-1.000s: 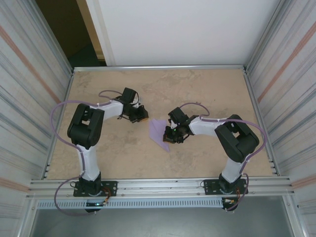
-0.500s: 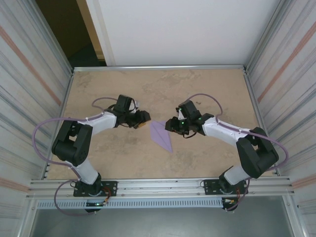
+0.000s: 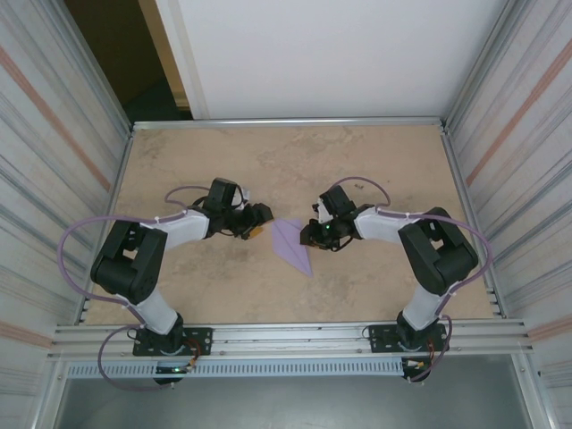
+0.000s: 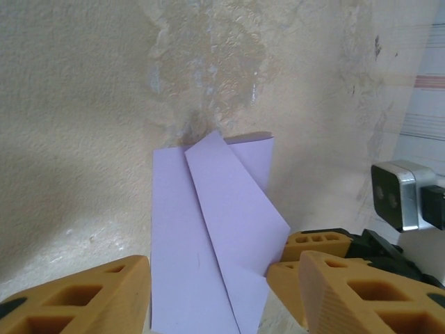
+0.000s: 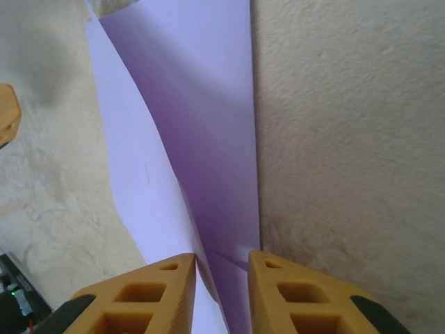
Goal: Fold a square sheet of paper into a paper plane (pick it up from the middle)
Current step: Pick up the paper from the center of the table.
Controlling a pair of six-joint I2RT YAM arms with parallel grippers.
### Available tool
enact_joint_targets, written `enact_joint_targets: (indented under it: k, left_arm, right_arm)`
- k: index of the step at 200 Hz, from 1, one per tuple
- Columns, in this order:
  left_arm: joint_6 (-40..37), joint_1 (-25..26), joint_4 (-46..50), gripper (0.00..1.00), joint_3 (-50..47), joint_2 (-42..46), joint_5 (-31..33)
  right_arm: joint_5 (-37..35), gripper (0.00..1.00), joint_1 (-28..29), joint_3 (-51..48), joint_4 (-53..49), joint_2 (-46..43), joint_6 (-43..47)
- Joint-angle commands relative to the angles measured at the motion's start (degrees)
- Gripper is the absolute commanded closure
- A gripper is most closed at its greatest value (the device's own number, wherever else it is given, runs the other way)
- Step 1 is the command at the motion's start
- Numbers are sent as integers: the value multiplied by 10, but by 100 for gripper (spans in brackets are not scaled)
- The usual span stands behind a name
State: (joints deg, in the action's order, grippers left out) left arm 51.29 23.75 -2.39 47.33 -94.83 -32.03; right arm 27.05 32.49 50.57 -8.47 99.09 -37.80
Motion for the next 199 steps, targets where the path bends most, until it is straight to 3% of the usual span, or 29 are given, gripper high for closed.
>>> enact_joint_targets:
  k: [1,20,37,59,118,199]
  left_arm:
    - [5,2,-10,41,-2,21,-13]
    - [3,1,-8,41,-4,25,-12]
    - [4,1,-9,41,-5,31,-13]
    - [7,2,-28,41,-12,48,-24]
    - [41,13,-216,36,-59,116,-92]
    - [90,56,-325,35,-30,83,-147]
  right_arm:
    - [33,80,-4,22,18,18,26]
    - [42,85,-3,23,28,22,29]
    - [48,96,-5,28,33,20,29]
    - [48,100,-9,21,51,-7,16]
    - [79,100,-42,4,112,-130,-56]
    - [128,99,-71,-20,231,-197,-167]
